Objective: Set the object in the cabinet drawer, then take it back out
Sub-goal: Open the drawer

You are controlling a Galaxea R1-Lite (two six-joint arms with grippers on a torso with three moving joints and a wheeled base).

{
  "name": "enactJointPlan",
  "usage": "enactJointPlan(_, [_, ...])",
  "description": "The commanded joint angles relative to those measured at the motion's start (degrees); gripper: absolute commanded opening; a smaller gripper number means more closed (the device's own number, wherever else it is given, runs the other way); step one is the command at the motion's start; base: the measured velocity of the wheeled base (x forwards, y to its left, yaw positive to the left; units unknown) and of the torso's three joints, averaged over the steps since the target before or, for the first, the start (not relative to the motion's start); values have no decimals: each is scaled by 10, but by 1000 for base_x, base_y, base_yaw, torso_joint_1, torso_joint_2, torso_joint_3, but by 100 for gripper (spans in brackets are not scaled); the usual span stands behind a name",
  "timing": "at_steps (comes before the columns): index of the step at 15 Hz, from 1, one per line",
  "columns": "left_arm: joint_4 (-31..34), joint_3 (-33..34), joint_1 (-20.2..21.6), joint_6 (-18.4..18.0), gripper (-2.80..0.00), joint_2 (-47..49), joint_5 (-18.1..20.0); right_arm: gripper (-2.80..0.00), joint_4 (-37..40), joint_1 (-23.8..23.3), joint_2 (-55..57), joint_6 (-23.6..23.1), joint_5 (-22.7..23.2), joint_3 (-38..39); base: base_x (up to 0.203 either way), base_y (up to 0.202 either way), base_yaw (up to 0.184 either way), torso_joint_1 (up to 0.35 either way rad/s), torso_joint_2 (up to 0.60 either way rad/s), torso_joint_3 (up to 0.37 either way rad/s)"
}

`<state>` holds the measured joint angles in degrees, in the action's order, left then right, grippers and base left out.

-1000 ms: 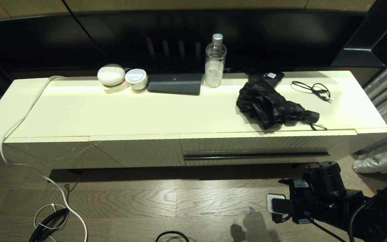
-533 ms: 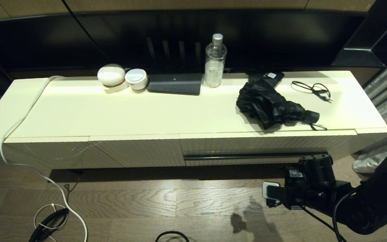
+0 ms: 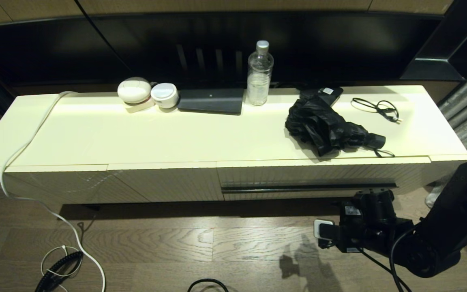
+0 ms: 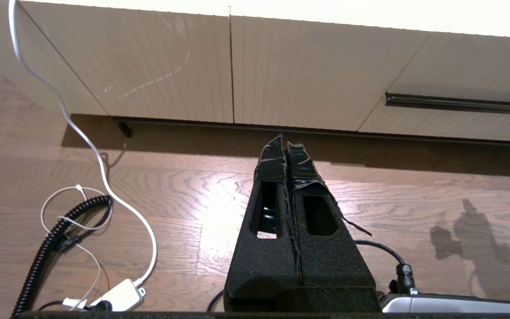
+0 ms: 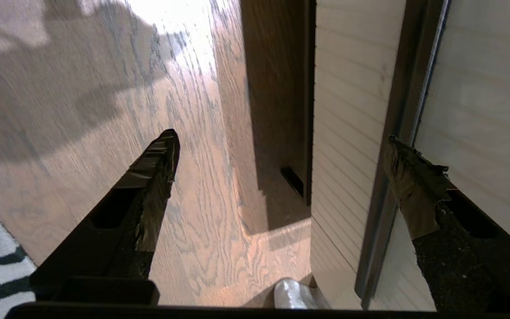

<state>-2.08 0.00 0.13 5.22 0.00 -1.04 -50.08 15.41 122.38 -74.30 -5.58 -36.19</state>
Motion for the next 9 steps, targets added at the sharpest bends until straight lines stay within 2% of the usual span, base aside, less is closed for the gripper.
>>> enactJointPlan(1, [0, 0, 0, 0, -280, -1, 0, 0, -3, 0, 14, -4, 0, -11, 0, 0, 0, 0, 0, 0])
enactJointPlan(6, [0, 0, 0, 0, -280, -1, 0, 0, -3, -6, 36, -4, 3, -39, 0, 0, 0, 0, 0, 0])
enactJointPlan(9, [0, 0, 0, 0, -280, -1, 0, 0, -4, -6, 37, -5, 21, -52, 0, 0, 0, 0, 0, 0])
